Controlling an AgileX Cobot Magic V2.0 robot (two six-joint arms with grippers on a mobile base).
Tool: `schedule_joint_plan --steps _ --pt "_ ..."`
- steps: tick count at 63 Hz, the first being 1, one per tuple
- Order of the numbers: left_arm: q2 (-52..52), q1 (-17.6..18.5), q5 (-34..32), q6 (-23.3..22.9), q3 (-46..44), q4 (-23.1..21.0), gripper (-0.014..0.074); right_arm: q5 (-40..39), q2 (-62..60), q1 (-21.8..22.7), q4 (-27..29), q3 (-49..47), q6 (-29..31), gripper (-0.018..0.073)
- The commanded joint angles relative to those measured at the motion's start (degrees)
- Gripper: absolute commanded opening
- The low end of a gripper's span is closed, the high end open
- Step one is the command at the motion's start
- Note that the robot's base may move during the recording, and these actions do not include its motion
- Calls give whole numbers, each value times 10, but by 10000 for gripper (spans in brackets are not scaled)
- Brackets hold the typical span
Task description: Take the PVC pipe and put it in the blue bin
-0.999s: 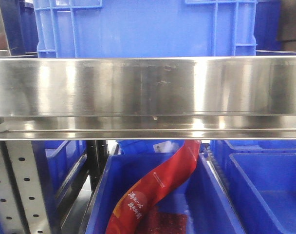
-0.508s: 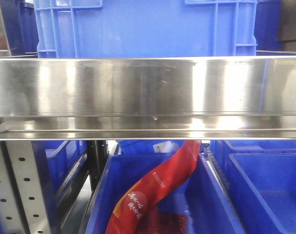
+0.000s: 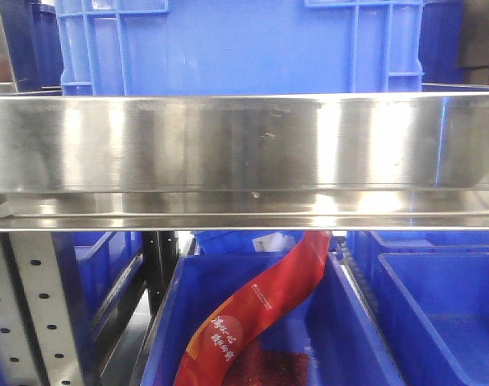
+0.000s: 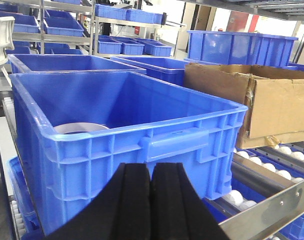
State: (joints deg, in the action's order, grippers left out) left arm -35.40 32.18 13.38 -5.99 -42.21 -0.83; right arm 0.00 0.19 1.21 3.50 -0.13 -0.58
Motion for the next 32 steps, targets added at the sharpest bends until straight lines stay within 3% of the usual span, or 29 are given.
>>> schedule_joint_plan --steps 1,32 --pt "3 4 -12 0 0 -3 -111 -25 -2 4 1 1 2 -168" --pt "3 4 -12 0 0 -3 -111 -26 -2 4 1 1 2 -168"
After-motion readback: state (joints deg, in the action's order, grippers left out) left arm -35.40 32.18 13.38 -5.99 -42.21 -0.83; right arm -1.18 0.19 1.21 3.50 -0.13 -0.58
